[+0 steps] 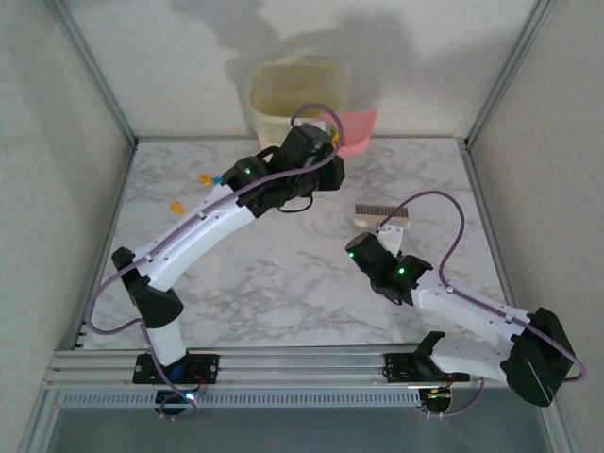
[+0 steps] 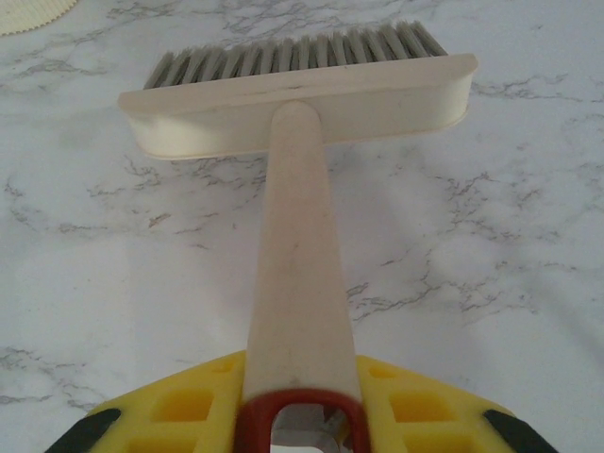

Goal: Sweep away the paper scraps from the table

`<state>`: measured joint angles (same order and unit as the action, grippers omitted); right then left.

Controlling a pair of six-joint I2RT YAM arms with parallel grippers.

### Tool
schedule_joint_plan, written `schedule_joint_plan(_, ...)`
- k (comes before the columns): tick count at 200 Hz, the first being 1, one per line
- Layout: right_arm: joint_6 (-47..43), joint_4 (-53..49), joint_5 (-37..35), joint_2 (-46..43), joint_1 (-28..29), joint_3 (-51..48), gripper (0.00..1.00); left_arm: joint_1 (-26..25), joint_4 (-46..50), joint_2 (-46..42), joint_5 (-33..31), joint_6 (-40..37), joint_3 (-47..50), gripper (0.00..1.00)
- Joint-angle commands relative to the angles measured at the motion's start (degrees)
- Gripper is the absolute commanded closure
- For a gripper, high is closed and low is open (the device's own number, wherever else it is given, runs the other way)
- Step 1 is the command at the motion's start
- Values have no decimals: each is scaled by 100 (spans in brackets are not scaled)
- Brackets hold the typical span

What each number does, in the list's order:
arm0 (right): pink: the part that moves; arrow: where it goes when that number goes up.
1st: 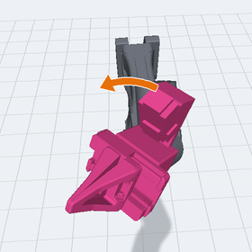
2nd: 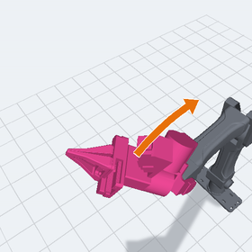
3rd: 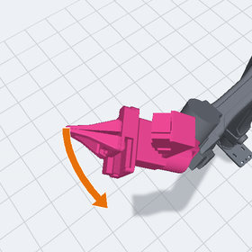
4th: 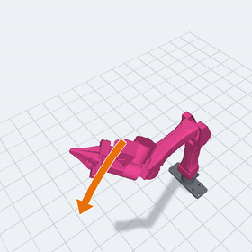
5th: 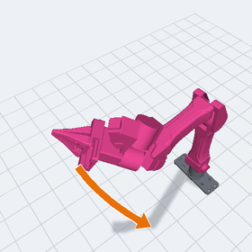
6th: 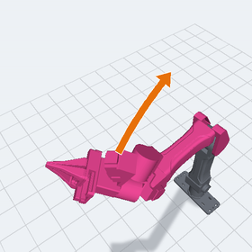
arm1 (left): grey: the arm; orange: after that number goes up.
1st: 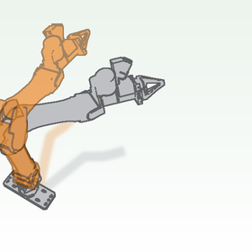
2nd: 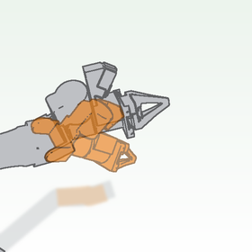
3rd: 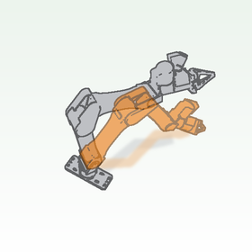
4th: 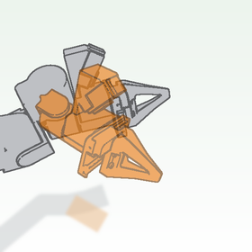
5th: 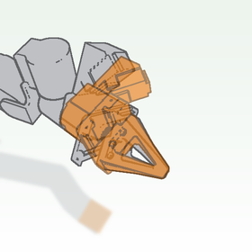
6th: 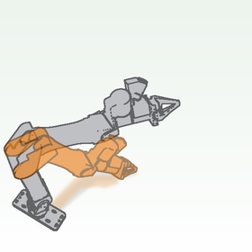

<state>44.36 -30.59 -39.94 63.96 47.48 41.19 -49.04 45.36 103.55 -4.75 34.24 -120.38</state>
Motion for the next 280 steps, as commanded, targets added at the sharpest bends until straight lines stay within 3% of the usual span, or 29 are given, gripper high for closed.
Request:
schedule_joint_plan(1,39,194,-93,7,-37,3,100,369,324,295,634,-20,-787,100)
schedule_joint_plan(41,4,209,-74,27,-38,6,100,1122,110,687,1751,335,-1218,100)
schedule_joint_plan(118,-47,202,-32,224,-42,97,100,2417,-1345,1100,4141,1816,-1164,100)
schedule_joint_plan(148,-75,202,-31,247,-41,113,100,2608,-2640,1126,4922,2674,-701,100)
schedule_joint_plan(280,-149,218,36,383,-37,182,100,3105,-6563,564,5296,5042,1724,100)
